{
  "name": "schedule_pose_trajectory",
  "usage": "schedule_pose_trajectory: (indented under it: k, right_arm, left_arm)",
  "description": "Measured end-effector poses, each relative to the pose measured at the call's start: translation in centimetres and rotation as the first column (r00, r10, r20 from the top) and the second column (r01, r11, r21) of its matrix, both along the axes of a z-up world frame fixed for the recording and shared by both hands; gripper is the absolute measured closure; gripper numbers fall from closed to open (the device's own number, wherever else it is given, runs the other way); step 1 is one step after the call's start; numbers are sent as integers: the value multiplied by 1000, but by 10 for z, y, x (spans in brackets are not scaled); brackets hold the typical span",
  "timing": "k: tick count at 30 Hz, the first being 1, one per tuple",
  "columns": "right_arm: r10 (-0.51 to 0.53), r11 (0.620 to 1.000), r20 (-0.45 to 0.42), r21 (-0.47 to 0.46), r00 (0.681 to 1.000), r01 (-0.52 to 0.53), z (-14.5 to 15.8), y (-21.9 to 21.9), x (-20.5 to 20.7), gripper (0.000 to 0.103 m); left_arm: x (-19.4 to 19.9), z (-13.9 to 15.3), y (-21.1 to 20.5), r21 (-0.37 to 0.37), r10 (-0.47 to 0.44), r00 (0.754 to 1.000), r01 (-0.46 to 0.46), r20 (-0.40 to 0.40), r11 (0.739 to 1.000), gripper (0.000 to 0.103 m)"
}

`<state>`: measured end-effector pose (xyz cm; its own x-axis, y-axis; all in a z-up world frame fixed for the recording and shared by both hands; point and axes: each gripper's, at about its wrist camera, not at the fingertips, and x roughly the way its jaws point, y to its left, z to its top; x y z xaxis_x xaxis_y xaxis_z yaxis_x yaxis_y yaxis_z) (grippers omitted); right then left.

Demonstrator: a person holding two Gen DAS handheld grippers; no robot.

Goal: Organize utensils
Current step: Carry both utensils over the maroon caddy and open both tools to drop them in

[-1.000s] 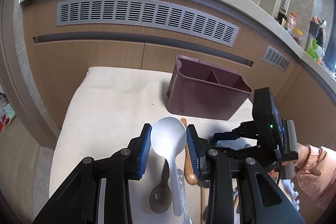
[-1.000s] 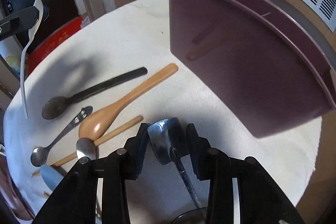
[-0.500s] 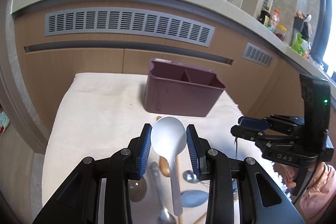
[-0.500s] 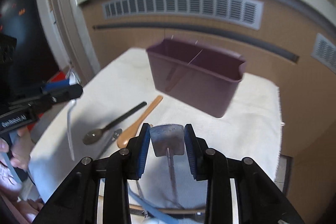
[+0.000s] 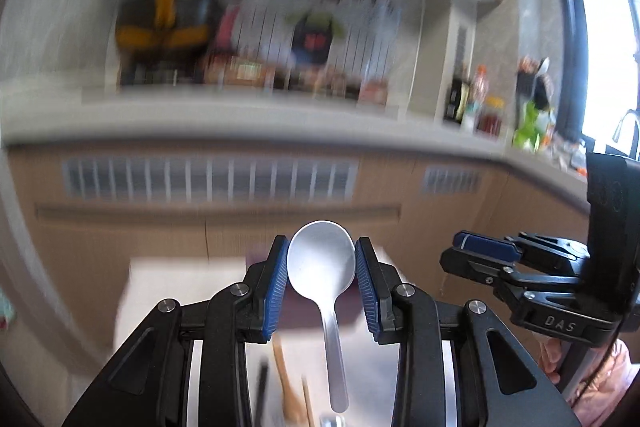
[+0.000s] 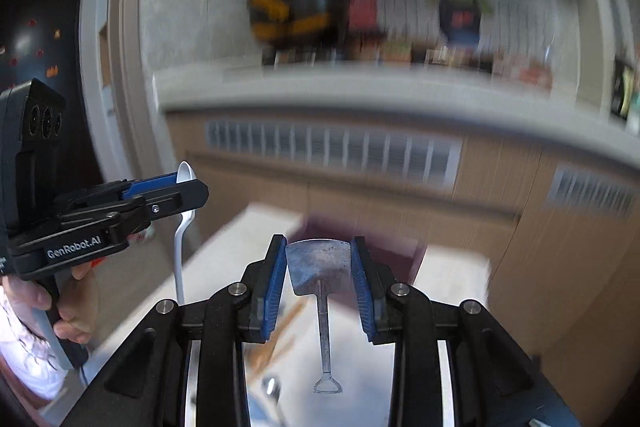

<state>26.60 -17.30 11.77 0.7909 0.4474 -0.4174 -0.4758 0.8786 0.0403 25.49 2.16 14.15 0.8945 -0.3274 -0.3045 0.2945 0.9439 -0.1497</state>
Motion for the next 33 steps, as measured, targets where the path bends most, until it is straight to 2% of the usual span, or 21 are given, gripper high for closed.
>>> schedule_pose_trajectory:
  k: [4, 6, 9, 15, 24, 29, 33]
  right_arm:
    - [-88, 995, 136, 58, 987, 81, 52, -8, 22, 74]
    - [-120, 990, 165, 91, 979, 107, 63, -12, 37, 74]
    - [-154, 985, 164, 106, 974, 138, 62, -16, 60, 74]
    - [-177, 980, 72, 104, 982, 169, 16, -18, 108, 74]
    - [-163, 985, -77, 37, 984, 166, -65, -9, 158, 74]
    - [-153, 987, -157, 23, 976, 158, -101, -10, 169, 73]
    - [-154, 988, -203, -14, 967, 155, -122, -8, 171, 72]
  left_arm:
    - [31, 43, -4, -21, 16, 991, -13, 131, 1000, 68]
    - [46, 49, -3, -39, 21, 987, -15, 157, 999, 68]
    - [72, 44, -5, -46, 44, 983, -37, 178, 998, 68]
    - [131, -8, -11, -16, 71, 992, -69, 105, 997, 68]
    - [193, -103, -17, -16, 49, 997, -49, -51, 999, 68]
    - [201, -146, -20, 9, 43, 988, -42, -148, 999, 68]
    - [201, -163, -24, 22, 31, 979, -27, -204, 999, 67]
